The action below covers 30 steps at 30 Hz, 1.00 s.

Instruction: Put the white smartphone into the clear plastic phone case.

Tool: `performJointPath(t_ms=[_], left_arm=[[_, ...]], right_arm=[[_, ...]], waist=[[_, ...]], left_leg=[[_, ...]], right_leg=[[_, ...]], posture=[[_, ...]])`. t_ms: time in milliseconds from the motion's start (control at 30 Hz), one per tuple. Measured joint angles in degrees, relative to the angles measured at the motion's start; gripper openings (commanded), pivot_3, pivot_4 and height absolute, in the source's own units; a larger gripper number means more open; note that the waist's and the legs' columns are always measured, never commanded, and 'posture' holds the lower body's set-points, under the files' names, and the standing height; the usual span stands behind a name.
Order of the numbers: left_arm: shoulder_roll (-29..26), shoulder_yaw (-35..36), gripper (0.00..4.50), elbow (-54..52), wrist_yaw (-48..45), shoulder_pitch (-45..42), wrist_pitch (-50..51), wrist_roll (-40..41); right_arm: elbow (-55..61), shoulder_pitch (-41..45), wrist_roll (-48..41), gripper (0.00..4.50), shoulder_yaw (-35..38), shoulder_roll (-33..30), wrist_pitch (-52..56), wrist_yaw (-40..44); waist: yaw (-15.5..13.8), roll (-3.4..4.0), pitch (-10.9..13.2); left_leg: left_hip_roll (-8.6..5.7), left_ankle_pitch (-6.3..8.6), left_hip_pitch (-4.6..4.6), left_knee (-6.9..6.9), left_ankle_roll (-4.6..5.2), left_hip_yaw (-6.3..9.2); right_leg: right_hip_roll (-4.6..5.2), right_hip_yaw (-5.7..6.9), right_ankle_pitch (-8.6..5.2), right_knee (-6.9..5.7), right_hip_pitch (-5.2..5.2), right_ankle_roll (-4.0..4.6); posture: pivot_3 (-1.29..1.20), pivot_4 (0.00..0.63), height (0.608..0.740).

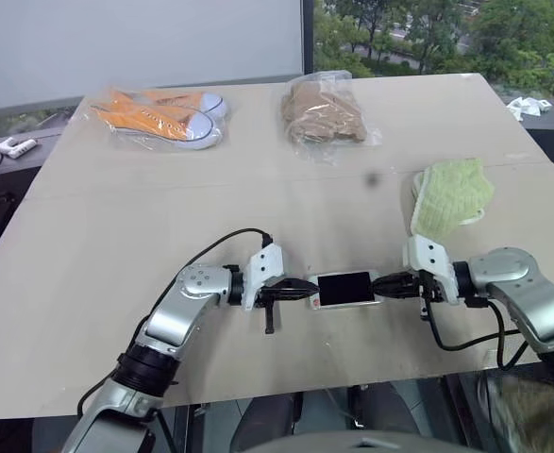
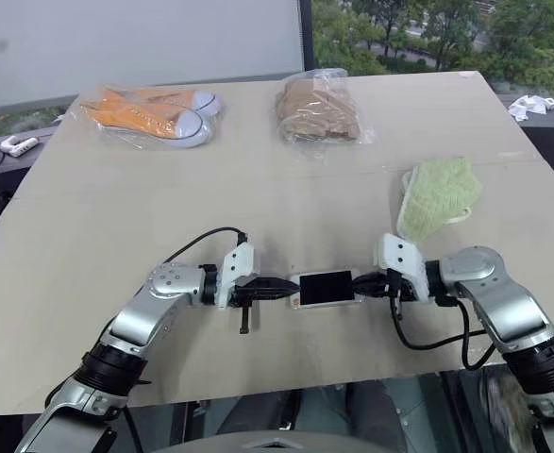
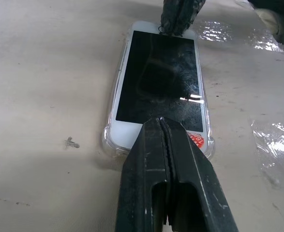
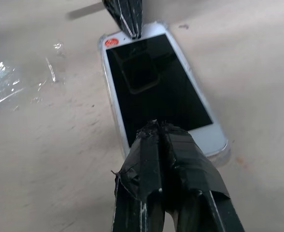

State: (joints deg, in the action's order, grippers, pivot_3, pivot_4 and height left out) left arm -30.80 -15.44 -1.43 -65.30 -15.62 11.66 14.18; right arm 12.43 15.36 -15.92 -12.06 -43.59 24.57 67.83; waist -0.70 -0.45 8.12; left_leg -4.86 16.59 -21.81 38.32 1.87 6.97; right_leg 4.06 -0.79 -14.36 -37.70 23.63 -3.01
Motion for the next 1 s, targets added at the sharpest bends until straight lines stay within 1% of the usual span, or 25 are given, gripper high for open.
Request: performJointPath(t_ms=[367,600,867,933,1000], left_arm=[[0.1,-0.3,0.0,-0.2,0.6,0.0,0.1,0.0],[0.1,-0.4,0.0,-0.3,0.7,0.1,0.1,-0.4],[-0.1,-0.4,0.0,-0.3,0.7,0.1,0.3,-0.8],[-0.2,-0.4,0.0,-0.3,0.7,0.1,0.4,-0.9],[-0.3,-0.4,0.0,-0.3,0.7,0.2,0.5,-1.1]], right_arm=[[-0.6,-2.5,-1.8,0.07,1.3,-1.1,-1.5,1.3],[-2.6,-3.2,-2.4,0.07,1.5,-0.9,-4.3,1.4],[-8.3,-3.1,-2.8,0.07,1.9,2.6,-9.2,1.7],[-9.6,-3.0,-2.8,0.07,1.9,3.5,-9.9,1.9],[-11.3,-2.7,-2.8,0.07,1.7,4.4,-11.1,2.1]], waist=[[-0.1,-0.03,0.0],[-0.1,-0.03,-0.1],[0.0,-0.15,-0.2],[0.1,-0.18,-0.2],[0.1,-0.18,-0.2]], left_leg=[[0.0,0.0,0.02,0.01,0.0,0.01],[0.0,0.0,0.07,0.02,0.0,0.0],[0.0,0.0,0.28,0.02,0.0,0.0],[0.01,0.0,0.41,0.01,0.0,-0.01],[0.01,0.01,0.71,-0.03,0.01,-0.02]], right_leg=[[0.0,0.01,0.0,0.0,-0.04,0.0],[0.0,0.0,0.0,-0.01,-0.08,0.0],[-0.01,-0.01,0.0,-0.05,-0.27,0.0],[-0.02,-0.02,0.0,-0.05,-0.33,0.0],[-0.02,-0.04,-0.01,-0.03,-0.66,0.0]], posture=[[0.0,0.15,0.74],[0.0,0.15,0.74],[0.0,0.15,0.74],[0.0,0.15,0.74],[0.0,0.15,0.74]])
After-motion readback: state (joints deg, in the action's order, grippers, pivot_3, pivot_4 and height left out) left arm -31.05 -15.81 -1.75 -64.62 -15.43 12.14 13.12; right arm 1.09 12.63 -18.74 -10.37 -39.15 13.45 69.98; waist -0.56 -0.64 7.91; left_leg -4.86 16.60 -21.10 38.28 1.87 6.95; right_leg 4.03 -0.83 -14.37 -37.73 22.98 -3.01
